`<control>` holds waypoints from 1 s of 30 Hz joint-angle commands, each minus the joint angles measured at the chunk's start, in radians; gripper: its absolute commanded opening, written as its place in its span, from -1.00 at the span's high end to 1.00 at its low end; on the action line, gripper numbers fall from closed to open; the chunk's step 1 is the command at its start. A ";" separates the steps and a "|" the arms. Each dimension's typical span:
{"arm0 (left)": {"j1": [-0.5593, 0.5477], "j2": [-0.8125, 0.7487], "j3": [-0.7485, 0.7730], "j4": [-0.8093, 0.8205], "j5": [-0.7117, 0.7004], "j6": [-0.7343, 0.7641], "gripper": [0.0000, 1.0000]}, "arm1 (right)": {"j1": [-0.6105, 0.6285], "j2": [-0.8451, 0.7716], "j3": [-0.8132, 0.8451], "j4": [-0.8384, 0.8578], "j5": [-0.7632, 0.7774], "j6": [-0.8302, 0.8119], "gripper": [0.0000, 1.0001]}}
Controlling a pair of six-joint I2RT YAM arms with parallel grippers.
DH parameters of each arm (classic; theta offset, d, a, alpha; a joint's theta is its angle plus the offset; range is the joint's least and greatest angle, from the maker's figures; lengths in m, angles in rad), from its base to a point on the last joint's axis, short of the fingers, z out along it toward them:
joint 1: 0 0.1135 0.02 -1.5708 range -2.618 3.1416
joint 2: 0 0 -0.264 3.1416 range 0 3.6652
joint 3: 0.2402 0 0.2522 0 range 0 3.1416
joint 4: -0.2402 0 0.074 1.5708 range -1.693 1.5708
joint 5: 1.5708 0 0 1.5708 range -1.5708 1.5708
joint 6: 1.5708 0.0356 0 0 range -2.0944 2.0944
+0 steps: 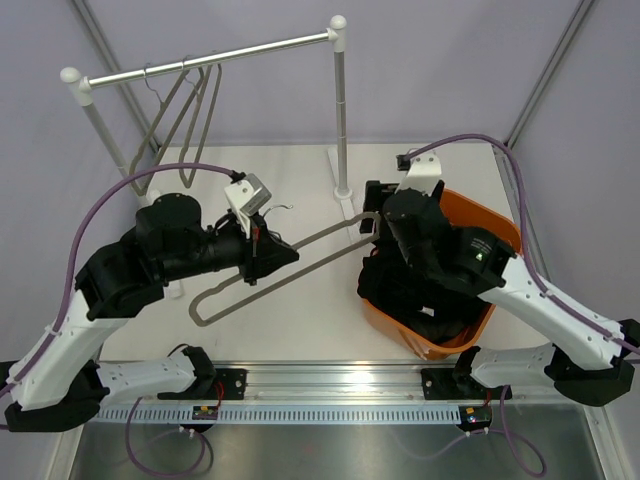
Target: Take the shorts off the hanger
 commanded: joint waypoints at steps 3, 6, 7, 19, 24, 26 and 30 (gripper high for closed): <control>0.003 -0.011 0.061 0.006 -0.086 0.000 1.00 | -0.104 -0.073 0.117 -0.092 0.125 -0.097 -0.80; 0.003 -0.013 0.049 -0.012 -0.117 -0.005 1.00 | -0.147 -0.087 0.144 -0.098 0.133 -0.126 -0.83; 0.003 -0.011 0.052 -0.018 -0.137 -0.014 1.00 | -0.156 -0.089 0.147 -0.102 0.134 -0.128 -0.84; 0.032 0.232 0.277 -0.175 -0.597 -0.035 1.00 | -0.190 -0.145 0.093 -0.117 0.041 -0.086 -0.87; 0.154 0.394 0.411 -0.135 -0.617 -0.014 1.00 | -0.190 -0.156 0.069 -0.122 -0.020 -0.074 -0.85; 0.208 0.455 0.449 -0.084 -0.600 -0.008 1.00 | -0.190 -0.162 0.053 -0.122 -0.051 -0.071 -0.84; 0.295 0.579 0.616 -0.063 -0.556 0.008 1.00 | -0.190 -0.176 0.027 -0.132 -0.080 -0.057 -0.82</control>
